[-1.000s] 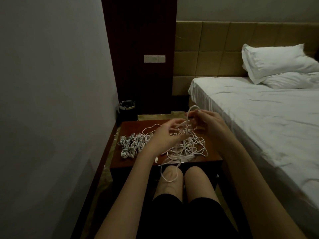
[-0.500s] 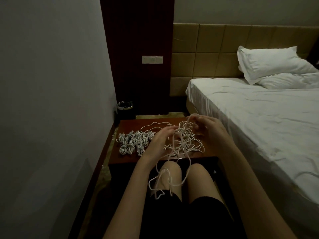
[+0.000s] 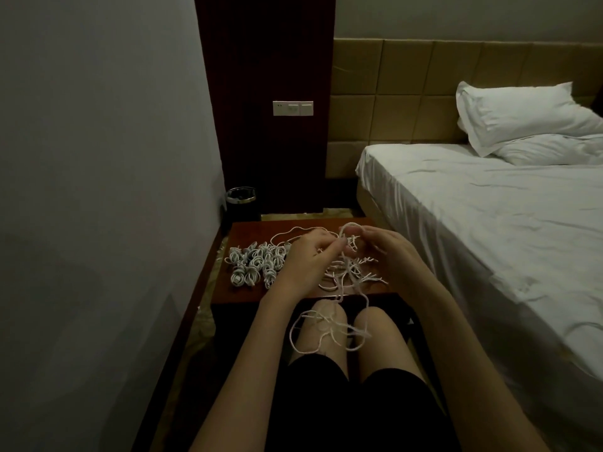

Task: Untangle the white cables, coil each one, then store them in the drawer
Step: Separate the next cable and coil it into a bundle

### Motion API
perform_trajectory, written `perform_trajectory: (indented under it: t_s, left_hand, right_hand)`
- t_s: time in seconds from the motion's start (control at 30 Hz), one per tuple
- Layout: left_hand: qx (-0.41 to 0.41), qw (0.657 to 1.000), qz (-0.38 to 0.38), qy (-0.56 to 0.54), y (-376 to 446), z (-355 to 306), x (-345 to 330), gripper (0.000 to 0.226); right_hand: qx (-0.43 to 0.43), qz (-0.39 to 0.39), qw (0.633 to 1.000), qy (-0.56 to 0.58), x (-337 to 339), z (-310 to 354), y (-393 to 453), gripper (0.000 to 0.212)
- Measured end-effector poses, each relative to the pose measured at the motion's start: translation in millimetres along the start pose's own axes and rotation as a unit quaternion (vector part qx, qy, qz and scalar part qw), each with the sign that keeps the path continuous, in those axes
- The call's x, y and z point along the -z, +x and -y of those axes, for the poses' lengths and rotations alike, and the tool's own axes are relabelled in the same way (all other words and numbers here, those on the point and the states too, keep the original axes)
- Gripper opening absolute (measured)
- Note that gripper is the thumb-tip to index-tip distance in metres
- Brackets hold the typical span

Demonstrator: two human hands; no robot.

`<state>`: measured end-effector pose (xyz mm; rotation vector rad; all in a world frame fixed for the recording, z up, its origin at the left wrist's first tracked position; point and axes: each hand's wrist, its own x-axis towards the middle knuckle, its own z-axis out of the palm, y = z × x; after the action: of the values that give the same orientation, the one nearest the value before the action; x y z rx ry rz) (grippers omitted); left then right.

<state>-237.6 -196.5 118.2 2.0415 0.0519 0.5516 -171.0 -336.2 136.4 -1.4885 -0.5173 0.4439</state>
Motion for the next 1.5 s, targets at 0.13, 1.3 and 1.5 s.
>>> perform_trajectory:
  t_s: [0.13,1.3,1.5]
  left_hand:
    - [0.009,0.997,-0.015,-0.072,-5.6,-0.1,-3.2,0.024]
    - [0.114,0.939,-0.130,-0.298,-36.5,10.7,-50.1,0.018]
    - [0.115,0.943,-0.140,-0.279,-37.4,18.6,-50.9,0.021]
  right_hand:
    - [-0.020,0.017,0.999,0.030,5.2,-4.1,-10.5,0.030]
    - [0.042,-0.080,0.995,-0.051,10.4,-59.5,-50.8,0.012]
    - [0.045,-0.168,0.984,-0.030,10.3,-63.4,-51.3,0.020]
